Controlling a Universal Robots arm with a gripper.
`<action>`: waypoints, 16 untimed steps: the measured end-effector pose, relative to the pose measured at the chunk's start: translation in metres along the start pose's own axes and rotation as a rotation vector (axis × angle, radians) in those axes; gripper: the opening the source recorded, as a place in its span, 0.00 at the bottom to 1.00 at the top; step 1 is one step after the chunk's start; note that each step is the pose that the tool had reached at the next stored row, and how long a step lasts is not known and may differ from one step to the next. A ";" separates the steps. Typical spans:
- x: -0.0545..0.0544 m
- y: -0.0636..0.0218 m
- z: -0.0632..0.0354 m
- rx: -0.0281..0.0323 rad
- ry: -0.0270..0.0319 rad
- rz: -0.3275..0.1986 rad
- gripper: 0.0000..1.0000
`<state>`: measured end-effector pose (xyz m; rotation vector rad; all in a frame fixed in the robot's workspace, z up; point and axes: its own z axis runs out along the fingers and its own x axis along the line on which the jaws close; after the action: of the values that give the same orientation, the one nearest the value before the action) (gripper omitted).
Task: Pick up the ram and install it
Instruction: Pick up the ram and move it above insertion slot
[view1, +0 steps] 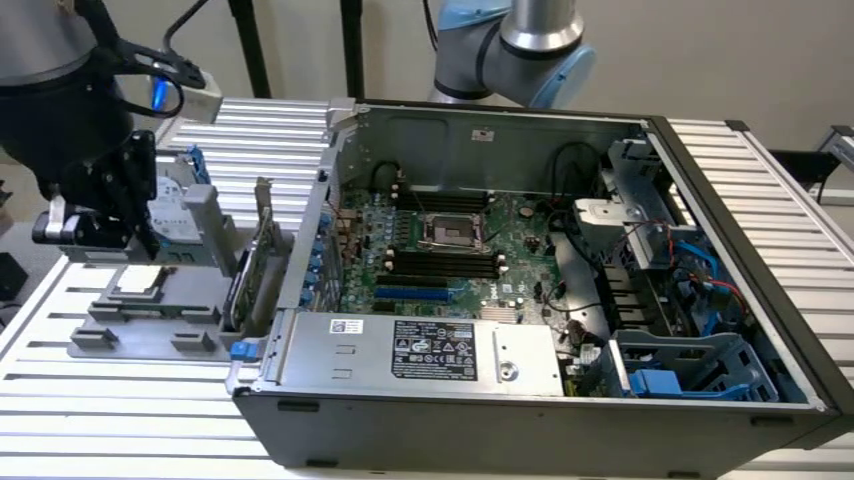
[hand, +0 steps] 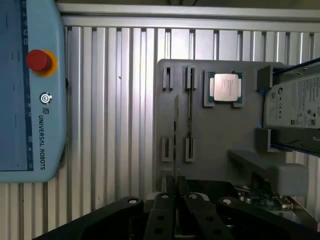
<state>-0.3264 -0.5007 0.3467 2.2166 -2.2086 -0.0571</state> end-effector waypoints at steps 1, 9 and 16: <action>0.000 -0.0040 -0.0045 -0.0004 0.0001 0.000 0.13; -0.001 -0.0396 -0.0383 -0.0021 -0.0013 0.000 0.13; -0.001 -0.0710 -0.0520 -0.0058 -0.0040 0.000 0.13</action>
<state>-0.2536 -0.5007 0.3963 2.2156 -2.2074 -0.0679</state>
